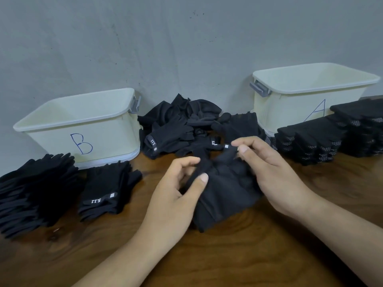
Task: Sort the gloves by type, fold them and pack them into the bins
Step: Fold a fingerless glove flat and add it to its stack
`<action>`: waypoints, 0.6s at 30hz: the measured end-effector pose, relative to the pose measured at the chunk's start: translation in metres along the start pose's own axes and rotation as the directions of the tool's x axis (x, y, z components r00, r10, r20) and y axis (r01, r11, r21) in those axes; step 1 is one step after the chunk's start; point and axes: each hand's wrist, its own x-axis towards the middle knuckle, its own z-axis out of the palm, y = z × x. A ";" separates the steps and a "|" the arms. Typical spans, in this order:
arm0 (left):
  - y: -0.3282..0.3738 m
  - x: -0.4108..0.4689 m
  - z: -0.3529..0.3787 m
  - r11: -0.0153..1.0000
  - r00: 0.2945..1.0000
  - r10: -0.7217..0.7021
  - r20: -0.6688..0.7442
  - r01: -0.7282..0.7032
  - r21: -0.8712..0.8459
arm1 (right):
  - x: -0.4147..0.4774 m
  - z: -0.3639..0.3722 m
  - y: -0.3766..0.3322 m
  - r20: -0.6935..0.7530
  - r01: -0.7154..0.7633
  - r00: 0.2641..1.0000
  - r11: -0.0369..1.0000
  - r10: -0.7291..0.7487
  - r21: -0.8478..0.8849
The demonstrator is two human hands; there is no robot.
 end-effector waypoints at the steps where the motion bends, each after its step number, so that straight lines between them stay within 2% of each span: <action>1: 0.000 0.002 -0.001 0.995 0.998 -0.065 -0.003 0.064 -0.083 | 0.001 0.001 -0.001 -0.023 -0.035 0.999 0.999 0.036 0.042; 3: -0.002 0.004 -0.004 0.985 0.989 -0.149 -0.013 0.147 -0.093 | 0.002 0.000 0.000 -0.051 -0.081 0.995 0.996 0.082 0.031; 5: -0.011 0.005 -0.007 0.980 0.992 -0.107 -0.072 0.117 0.158 | 0.004 -0.002 0.001 -0.042 -0.089 0.995 0.996 0.090 0.023; 7: -0.018 0.004 -0.009 0.909 0.998 -0.012 -0.067 0.039 0.415 | 0.003 -0.006 0.004 -0.048 -0.030 0.998 0.998 0.028 -0.061; 8: -0.019 0.003 -0.009 0.871 0.997 0.046 -0.054 -0.014 0.492 | 0.003 -0.008 0.006 -0.040 0.011 0.999 0.989 -0.017 -0.146; 11: -0.017 0.004 -0.011 0.757 0.952 0.305 0.031 -0.262 0.599 | -0.001 -0.009 0.009 0.061 0.113 0.993 0.932 -0.098 -0.344; 13: -0.016 0.003 -0.011 0.668 0.911 0.375 0.172 -0.394 0.632 | -0.002 -0.010 0.013 0.153 0.209 0.976 0.847 -0.152 -0.489; 15: -0.017 0.001 -0.009 0.578 0.888 0.322 0.329 -0.460 0.674 | -0.004 -0.010 0.015 0.309 0.331 0.936 0.719 -0.168 -0.611; 18: -0.022 0.002 -0.008 0.554 0.910 0.195 0.366 -0.410 0.724 | -0.006 -0.008 0.016 0.502 0.437 0.864 0.552 -0.038 -0.710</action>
